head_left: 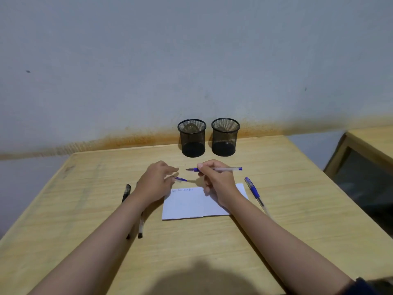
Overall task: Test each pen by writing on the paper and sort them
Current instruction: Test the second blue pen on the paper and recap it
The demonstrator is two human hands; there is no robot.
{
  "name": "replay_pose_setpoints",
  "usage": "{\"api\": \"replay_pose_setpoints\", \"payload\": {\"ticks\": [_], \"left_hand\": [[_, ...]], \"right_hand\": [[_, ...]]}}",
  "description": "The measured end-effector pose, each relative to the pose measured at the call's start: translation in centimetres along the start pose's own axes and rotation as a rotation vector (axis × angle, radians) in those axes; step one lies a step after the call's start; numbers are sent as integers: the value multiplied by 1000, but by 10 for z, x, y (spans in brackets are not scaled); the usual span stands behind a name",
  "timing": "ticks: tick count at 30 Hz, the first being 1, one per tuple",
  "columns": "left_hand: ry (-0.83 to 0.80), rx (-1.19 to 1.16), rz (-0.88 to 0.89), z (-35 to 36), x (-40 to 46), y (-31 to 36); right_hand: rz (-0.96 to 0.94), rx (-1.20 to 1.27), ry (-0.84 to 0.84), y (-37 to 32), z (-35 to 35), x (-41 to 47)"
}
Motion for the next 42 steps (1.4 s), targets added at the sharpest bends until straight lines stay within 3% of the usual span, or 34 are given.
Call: {"api": "replay_pose_setpoints", "payload": {"ticks": [2, 6, 12, 16, 28, 35, 39, 42], "left_hand": [[-5, 26, -3, 4, 4, -5], [27, -36, -17, 3, 4, -5], [180, -440, -48, -12, -2, 17], [217, -557, -8, -18, -5, 34], [266, -597, 158, -35, -14, 66], [287, -562, 295, -46, -18, 82], [254, -527, 341, -50, -18, 80], [218, -549, 362, -52, -19, 77]], "right_hand": [[-26, 9, 3, -8, 0, -5], [-139, -204, 89, -22, -6, -19], [-254, -337, 163, -32, -19, -35], [-297, -393, 176, -34, -18, -38], [-395, -460, 140, -49, -15, -63], [-441, -334, 142, -47, -15, -77], [-379, -365, 88, -47, -15, -78], [-254, -438, -158, -45, -13, -73]]}}
Point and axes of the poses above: each hand's wrist, its own x-axis towards the middle knuckle, its own z-axis out of the palm, y = z × x, the point moved 5 cm from there along x, towards the middle knuckle, and after that the axes turned 13 degrees about z, right-handed, at the moved point
